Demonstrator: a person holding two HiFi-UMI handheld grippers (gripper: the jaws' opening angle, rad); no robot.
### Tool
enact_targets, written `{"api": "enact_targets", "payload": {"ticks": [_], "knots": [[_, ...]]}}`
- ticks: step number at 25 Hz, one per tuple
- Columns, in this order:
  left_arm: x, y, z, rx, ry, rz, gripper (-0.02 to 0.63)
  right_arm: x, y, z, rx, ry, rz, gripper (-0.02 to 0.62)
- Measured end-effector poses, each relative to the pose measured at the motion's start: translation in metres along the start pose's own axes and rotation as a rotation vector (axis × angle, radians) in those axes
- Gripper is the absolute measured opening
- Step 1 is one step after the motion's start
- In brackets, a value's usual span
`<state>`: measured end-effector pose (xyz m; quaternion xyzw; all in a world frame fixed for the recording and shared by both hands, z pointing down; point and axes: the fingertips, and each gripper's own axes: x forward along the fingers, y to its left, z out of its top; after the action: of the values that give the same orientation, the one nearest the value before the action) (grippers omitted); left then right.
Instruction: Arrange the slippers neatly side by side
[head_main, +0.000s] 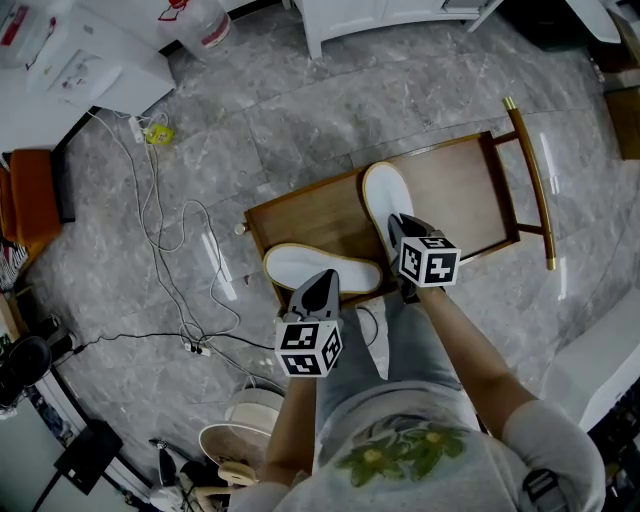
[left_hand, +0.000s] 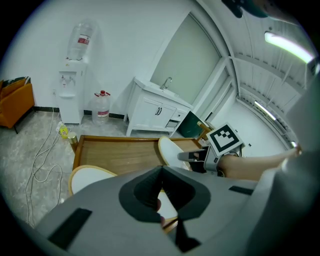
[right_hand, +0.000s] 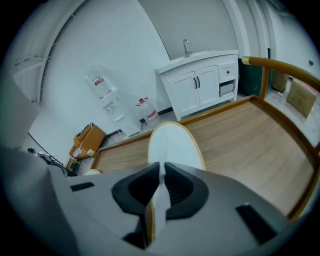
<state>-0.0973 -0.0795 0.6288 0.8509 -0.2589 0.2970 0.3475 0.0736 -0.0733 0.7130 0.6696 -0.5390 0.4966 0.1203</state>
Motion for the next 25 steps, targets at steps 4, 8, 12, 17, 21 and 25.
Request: {"api": "enact_targets", "payload": {"ticks": [4,8,12,17,21,25], "knots": [[0.001,0.0,-0.001,0.001,0.003,0.0,0.015,0.0,0.004,0.002,-0.062,-0.005,0.004,0.052],[0.001,-0.002,-0.002,0.005,0.001,-0.002,0.015,-0.002,0.007,0.006,-0.14,-0.02,-0.004,0.073],[0.001,-0.003,-0.001,0.015,-0.005,-0.005,0.015,-0.007,0.01,0.012,-0.183,-0.04,-0.003,0.102],[-0.009,-0.003,0.01,0.029,-0.023,-0.003,0.015,-0.022,0.027,0.017,-0.23,-0.056,0.022,0.127],[-0.021,-0.001,0.021,0.041,-0.047,0.003,0.015,-0.039,0.045,0.017,-0.267,-0.07,0.059,0.141],[-0.038,0.001,0.03,0.04,-0.073,0.018,0.014,-0.058,0.066,0.015,-0.328,-0.081,0.113,0.15]]}}
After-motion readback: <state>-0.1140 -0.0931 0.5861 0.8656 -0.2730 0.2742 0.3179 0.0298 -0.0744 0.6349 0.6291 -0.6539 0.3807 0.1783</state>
